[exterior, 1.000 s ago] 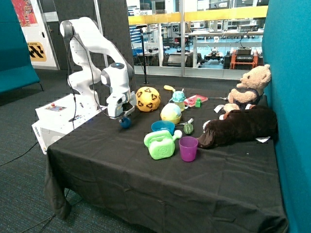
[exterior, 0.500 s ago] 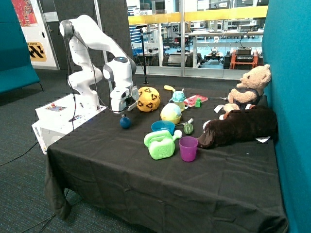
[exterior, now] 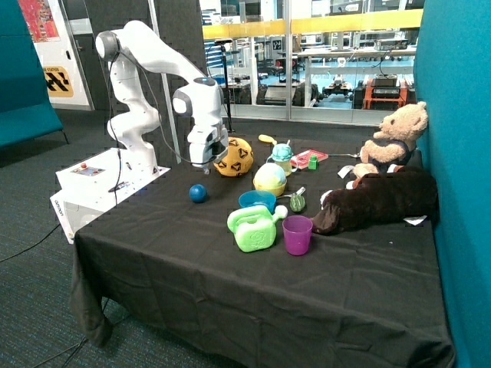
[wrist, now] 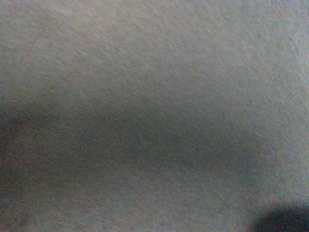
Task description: Sort the balls from left to right in order of size
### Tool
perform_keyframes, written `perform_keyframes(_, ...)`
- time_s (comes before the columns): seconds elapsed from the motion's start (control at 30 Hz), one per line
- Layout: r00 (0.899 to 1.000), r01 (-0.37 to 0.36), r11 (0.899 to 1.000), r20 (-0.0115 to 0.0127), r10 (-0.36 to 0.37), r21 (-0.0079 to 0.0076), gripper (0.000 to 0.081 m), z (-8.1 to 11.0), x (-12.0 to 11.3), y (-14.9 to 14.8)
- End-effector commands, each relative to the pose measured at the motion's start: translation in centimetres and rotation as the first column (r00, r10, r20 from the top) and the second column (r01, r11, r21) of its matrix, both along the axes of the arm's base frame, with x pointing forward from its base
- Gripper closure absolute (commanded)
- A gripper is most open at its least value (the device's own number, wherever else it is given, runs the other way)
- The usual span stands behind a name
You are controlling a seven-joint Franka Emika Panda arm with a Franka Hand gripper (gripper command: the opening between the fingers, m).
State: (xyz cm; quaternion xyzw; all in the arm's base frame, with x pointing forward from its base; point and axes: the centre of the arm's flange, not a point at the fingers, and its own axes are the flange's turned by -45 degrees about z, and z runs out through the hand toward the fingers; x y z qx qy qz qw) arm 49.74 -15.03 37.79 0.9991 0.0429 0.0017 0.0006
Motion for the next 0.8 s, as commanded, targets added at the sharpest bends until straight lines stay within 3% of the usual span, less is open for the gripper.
perform_keyframes(0.0, 0.999, -0.037, 0.999, -0.0035, 0.037, 0.0011, 0.0117, 2.0, 2.4, 2.4)
perform_keyframes(0.77, 1.000, 0.009, 1.000, -0.0035, -0.009, 0.0011, 0.0065, 3.0, 8.2, 5.1)
